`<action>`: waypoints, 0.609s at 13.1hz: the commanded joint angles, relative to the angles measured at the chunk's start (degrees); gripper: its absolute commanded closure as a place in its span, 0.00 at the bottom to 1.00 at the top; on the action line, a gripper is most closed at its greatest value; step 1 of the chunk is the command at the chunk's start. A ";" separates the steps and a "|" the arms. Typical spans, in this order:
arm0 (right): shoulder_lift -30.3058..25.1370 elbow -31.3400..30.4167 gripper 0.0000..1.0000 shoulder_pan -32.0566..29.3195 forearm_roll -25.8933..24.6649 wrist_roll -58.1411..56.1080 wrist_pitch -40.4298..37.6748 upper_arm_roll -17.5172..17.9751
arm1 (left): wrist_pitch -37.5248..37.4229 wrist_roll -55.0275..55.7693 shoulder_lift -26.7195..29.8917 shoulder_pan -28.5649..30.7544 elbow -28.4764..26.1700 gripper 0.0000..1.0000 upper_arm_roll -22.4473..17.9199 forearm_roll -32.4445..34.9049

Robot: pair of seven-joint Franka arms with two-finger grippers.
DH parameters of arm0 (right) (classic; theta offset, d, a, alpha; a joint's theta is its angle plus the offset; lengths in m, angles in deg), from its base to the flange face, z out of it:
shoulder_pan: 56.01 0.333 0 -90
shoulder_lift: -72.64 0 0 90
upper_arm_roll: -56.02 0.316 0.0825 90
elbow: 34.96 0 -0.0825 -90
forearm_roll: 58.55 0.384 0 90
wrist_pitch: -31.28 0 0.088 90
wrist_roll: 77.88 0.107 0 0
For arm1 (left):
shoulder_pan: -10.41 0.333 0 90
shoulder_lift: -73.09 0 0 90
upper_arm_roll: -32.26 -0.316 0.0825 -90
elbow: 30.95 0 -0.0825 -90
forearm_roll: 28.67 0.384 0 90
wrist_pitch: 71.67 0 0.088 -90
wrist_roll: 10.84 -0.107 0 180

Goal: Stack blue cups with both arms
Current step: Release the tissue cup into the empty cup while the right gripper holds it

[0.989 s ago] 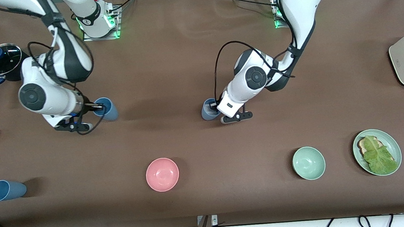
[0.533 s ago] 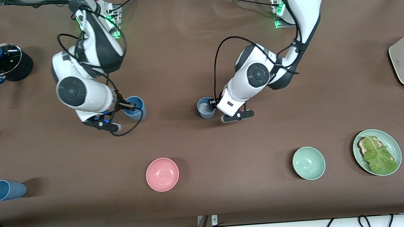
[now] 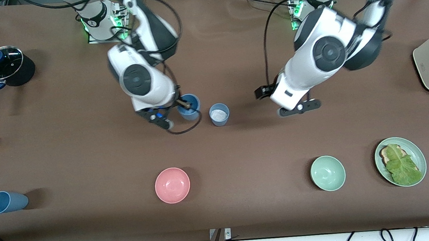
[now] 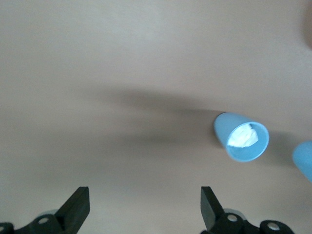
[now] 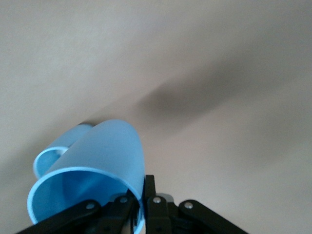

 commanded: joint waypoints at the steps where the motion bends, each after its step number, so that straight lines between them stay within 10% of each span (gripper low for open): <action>1: 6.16 9.17 1.00 3.68 0.88 7.05 -1.34 -0.39 | -8.01 -8.62 1.98 2.24 4.15 0.00 0.01 1.80; 8: 10.13 14.38 1.00 4.93 4.14 9.88 -1.17 -0.39 | -3.22 -27.11 19.01 4.63 -8.92 0.00 -10.16 2.51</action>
